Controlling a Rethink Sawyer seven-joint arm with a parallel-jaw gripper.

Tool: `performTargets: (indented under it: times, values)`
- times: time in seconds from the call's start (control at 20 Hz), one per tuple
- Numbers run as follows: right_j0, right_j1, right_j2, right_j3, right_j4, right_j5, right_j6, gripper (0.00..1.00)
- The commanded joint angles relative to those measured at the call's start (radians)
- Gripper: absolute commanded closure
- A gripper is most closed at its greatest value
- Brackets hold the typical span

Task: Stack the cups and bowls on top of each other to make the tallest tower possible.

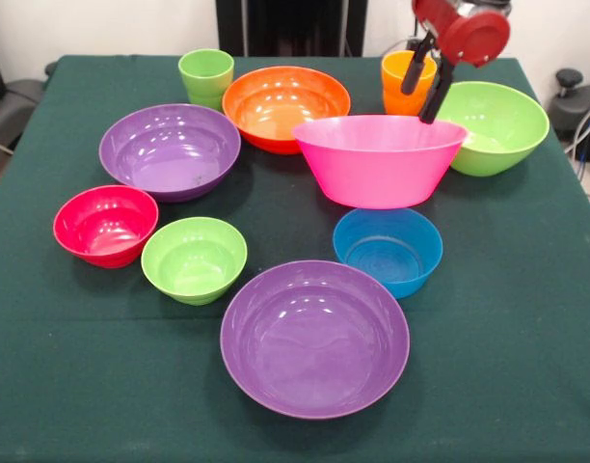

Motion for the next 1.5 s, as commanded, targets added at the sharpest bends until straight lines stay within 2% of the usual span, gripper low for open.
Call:
performTargets:
  times: [0.05, 0.35, 0.85, 1.05, 1.5]
  values:
    - [0.011, 0.038, 0.068, -0.076, 0.002, 0.111, 0.241, 0.00]
    - [-0.033, 0.066, 0.068, -0.091, -0.004, 0.084, 0.208, 0.00]
    - [-0.070, 0.087, 0.088, -0.077, -0.012, 0.005, 0.164, 0.00]
    - [-0.074, 0.083, 0.089, -0.071, -0.015, -0.002, 0.158, 0.00]
    - [-0.038, 0.115, 0.066, -0.124, -0.008, 0.043, 0.213, 0.00]
